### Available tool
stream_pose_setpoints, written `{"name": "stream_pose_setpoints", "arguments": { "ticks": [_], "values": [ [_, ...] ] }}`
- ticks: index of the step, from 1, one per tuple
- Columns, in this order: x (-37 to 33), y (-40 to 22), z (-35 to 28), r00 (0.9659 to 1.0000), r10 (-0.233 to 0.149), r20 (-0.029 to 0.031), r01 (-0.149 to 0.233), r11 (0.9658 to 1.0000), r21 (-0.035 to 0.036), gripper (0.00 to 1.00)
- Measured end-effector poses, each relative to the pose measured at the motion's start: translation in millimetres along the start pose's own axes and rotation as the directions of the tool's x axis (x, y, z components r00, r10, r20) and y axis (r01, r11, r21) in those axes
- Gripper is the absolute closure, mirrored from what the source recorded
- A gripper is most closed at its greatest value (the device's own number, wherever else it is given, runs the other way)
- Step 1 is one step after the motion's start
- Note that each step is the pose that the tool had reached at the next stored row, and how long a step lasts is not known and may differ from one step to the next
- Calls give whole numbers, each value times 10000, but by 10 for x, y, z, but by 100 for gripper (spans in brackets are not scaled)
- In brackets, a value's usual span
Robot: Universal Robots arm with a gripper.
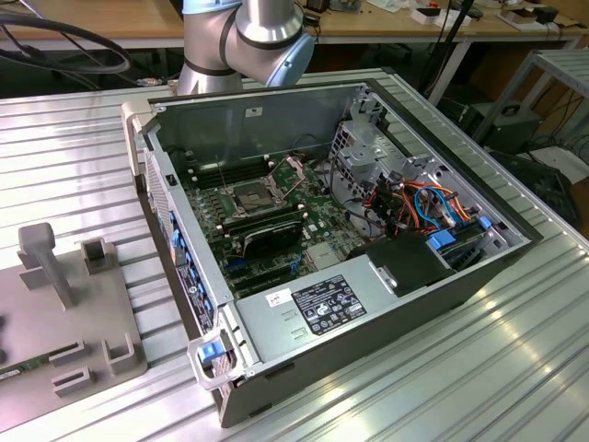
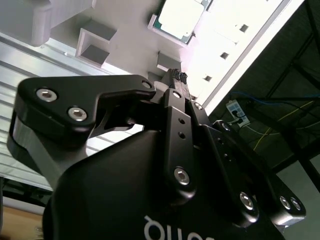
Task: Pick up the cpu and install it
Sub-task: 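Reach for the cpu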
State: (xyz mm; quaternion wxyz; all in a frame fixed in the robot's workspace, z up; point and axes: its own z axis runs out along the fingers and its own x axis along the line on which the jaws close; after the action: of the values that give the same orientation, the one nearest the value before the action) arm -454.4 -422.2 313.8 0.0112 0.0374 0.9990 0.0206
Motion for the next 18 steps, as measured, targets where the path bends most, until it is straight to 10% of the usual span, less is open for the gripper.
{"name": "stream_pose_setpoints", "arguments": {
  "ticks": [10, 18],
  "values": [
    [0, -1, 15, 10000, -1, 6, 1, 10000, -4, 89],
    [9, -7, 149, 10000, 0, 2, 0, 10000, -1, 89]
  ]
}}
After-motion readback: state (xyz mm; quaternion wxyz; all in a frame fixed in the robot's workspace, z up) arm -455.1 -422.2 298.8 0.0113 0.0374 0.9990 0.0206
